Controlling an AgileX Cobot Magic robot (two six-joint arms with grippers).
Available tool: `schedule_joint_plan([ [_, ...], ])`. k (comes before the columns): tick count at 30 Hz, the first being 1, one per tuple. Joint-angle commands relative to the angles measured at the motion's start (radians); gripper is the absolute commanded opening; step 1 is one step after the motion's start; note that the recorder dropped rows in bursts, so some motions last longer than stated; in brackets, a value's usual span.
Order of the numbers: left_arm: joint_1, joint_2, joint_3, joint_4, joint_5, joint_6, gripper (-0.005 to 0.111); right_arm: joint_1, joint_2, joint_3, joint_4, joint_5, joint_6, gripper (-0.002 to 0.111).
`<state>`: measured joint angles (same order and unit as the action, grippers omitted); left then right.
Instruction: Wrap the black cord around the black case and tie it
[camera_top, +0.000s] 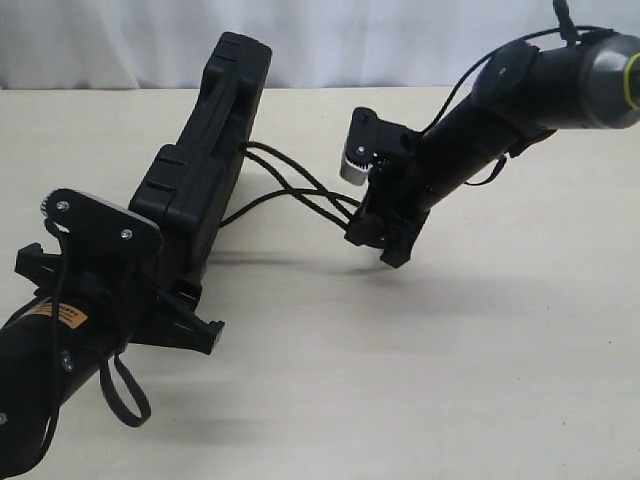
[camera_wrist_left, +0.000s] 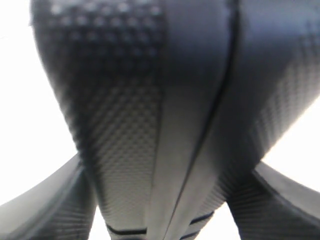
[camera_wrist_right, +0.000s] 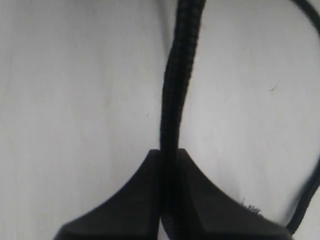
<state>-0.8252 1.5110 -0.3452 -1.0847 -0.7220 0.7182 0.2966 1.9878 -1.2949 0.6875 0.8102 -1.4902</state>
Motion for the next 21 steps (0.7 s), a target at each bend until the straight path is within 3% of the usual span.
schedule_joint_plan([
  [1,0.0,0.006,0.006,0.012,0.086,-0.009,0.0,-0.014,-0.011,-0.024,0.1,0.009,-0.016,0.004],
  [15,0.0,0.006,0.006,0.056,0.1,0.017,0.0,-0.014,-0.011,-0.03,0.042,0.074,0.077,0.004],
  [21,0.0,0.006,0.006,0.056,0.1,0.017,0.0,-0.014,-0.014,-0.055,-0.046,0.281,0.085,0.004],
])
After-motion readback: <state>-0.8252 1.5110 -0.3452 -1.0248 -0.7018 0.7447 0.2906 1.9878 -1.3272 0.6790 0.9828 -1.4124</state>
